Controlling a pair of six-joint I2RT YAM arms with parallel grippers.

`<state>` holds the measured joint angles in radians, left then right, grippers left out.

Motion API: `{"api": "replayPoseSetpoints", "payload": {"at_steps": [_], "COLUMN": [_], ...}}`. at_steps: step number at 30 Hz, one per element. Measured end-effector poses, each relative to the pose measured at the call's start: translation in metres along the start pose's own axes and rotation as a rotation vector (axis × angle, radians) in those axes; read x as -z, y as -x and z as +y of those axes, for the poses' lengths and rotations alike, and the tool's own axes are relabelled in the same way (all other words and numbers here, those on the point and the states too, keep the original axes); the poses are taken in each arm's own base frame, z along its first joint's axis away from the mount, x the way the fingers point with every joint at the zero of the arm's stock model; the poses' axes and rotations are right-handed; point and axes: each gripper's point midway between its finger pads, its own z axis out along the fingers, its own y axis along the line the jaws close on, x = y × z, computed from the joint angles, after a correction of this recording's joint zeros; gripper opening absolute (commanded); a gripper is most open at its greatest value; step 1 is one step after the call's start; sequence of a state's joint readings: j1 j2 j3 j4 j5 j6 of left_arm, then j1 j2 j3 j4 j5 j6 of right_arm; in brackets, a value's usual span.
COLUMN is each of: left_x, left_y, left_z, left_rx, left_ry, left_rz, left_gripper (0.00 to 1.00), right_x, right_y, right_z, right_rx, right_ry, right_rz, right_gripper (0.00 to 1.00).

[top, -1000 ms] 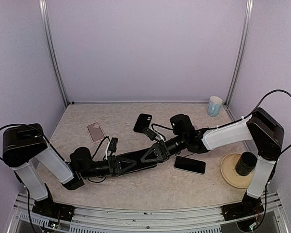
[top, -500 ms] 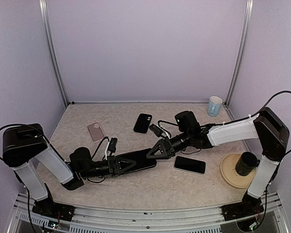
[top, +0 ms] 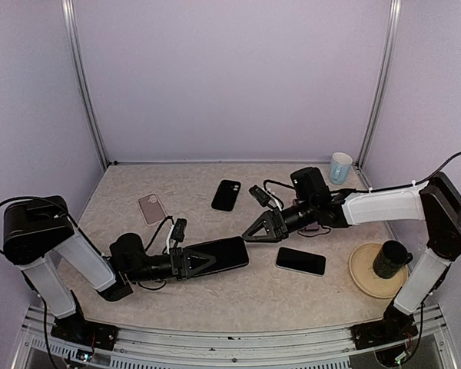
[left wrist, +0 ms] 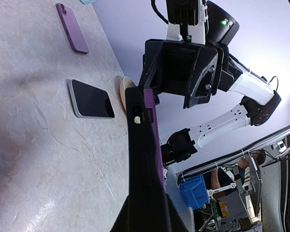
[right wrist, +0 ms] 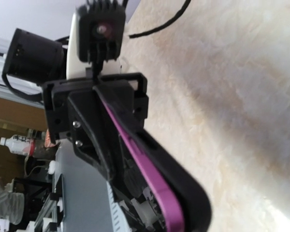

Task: Put the phone into the phone case
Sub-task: Press the phone case onto the phone.

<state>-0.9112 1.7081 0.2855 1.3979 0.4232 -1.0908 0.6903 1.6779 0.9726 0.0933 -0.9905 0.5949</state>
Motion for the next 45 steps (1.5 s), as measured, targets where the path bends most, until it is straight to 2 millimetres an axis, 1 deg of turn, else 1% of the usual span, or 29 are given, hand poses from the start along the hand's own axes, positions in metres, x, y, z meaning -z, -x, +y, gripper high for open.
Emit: {"api": "replayPoseSetpoints", "payload": {"at_steps": [3, 8, 12, 16, 20, 25, 28, 36, 45], "left_x": [0.0, 0.001, 0.002, 0.002, -0.001, -0.003, -0.003, -0.002, -0.002], "left_y": [-0.002, -0.002, -0.002, -0.004, -0.004, -0.006, -0.006, -0.009, -0.011], "left_z": [-0.002, -0.01, -0.02, -0.03, -0.038, -0.046, -0.049, -0.053, -0.05], "left_rx": [-0.005, -0.033, -0.069, -0.105, -0.13, -0.148, -0.156, -0.158, -0.147], "left_ry": [-0.009, -0.034, -0.065, -0.103, -0.135, -0.167, -0.183, -0.206, -0.197], "left_rz": [0.013, 0.024, 0.032, 0.052, 0.071, 0.095, 0.103, 0.115, 0.126], "left_gripper": [0.0, 0.0, 0.0, 0.0, 0.0, 0.0, 0.0, 0.0, 0.0], "right_x": [0.006, 0.012, 0.014, 0.015, 0.02, 0.025, 0.026, 0.026, 0.023], "right_y": [0.003, 0.002, -0.004, -0.015, -0.023, -0.024, -0.025, -0.027, -0.029], "right_z": [0.001, 0.003, 0.006, 0.011, 0.029, 0.056, 0.065, 0.068, 0.057], "right_rx": [0.009, 0.026, 0.03, 0.024, 0.04, 0.106, 0.129, 0.128, 0.131], "right_ry": [-0.009, -0.012, -0.001, 0.051, 0.141, 0.24, 0.268, 0.286, 0.232], "right_rz": [-0.013, -0.02, -0.014, 0.003, 0.013, 0.021, 0.028, 0.043, 0.047], "right_gripper": [0.41, 0.43, 0.43, 0.44, 0.45, 0.45, 0.45, 0.46, 0.47]}}
